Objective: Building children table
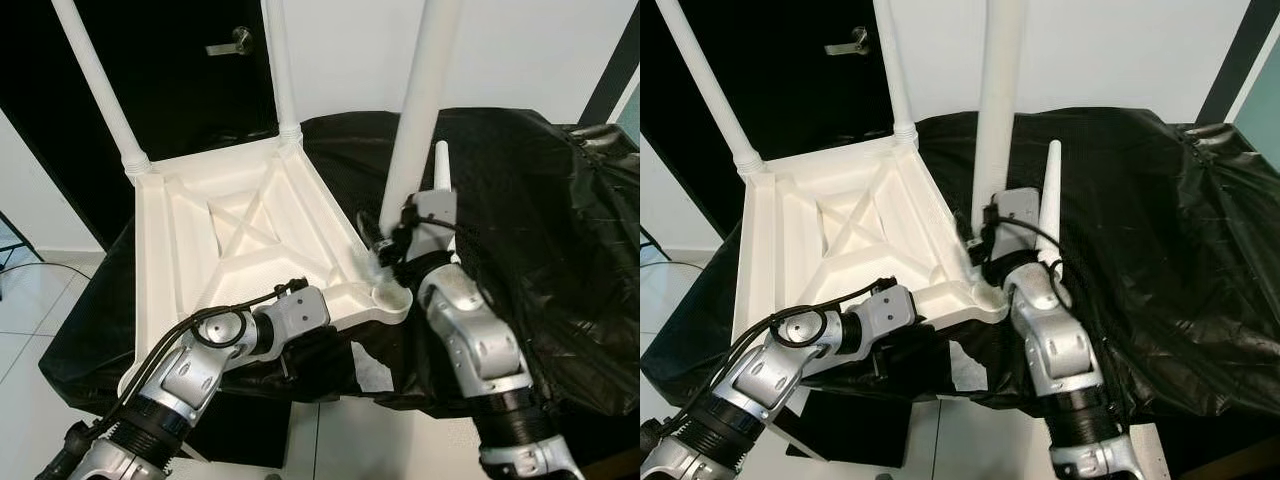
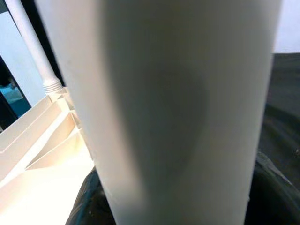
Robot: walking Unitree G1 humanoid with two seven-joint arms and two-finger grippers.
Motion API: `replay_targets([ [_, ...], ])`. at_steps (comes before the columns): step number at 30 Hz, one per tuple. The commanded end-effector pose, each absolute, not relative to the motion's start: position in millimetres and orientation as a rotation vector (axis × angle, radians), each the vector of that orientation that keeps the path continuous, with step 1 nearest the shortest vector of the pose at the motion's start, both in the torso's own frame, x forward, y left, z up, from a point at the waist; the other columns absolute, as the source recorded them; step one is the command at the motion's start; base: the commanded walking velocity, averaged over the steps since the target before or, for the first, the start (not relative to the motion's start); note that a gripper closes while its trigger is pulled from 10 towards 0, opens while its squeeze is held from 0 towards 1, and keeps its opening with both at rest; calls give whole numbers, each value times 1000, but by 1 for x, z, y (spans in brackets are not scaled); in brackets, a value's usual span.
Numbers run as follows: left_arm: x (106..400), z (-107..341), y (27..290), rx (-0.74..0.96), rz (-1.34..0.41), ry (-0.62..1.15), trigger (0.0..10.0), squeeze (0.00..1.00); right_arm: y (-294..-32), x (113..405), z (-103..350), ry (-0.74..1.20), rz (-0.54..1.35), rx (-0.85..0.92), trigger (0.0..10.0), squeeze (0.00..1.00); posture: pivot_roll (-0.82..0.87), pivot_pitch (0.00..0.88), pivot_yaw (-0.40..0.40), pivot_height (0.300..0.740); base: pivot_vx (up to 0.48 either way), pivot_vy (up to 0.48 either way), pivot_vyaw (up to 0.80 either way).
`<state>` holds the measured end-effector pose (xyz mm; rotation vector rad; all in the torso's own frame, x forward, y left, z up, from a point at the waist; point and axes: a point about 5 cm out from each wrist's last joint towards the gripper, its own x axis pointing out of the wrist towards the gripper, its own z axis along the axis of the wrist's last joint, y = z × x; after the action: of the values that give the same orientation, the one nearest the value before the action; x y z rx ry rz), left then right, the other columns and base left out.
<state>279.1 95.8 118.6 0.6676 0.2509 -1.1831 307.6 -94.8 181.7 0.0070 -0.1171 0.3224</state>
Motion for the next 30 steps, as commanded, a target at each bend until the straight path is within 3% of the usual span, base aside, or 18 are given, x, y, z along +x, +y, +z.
replay_targets([
  [1, 286, 113, 106, 709, -1054, 276, 10000, 0, -95, 306, 186, -137, 317, 25, 10000, 0, -39, 0, 56, 740, 0, 0, 0],
  [6, 287, 115, 111, 735, -1037, 285, 10000, 0, -105, 294, 161, -48, 240, 164, 10000, 0, -38, 0, 61, 740, 0, 0, 0],
  [13, 287, 116, 109, 743, -1040, 267, 10000, 0, -120, 297, 148, 4, 161, 207, 10000, 0, -41, 0, 58, 740, 0, 0, 0],
  [24, 287, 117, 107, 747, -1044, 261, 10000, 0, -121, 310, 150, 6, 166, 174, 10000, 0, -38, 0, 57, 740, 0, 0, 0],
  [30, 288, 121, 109, 751, -1030, 246, 10000, 0, -108, 314, 148, 11, 236, 106, 10000, 0, -22, 0, 51, 740, 0, 0, 0],
])
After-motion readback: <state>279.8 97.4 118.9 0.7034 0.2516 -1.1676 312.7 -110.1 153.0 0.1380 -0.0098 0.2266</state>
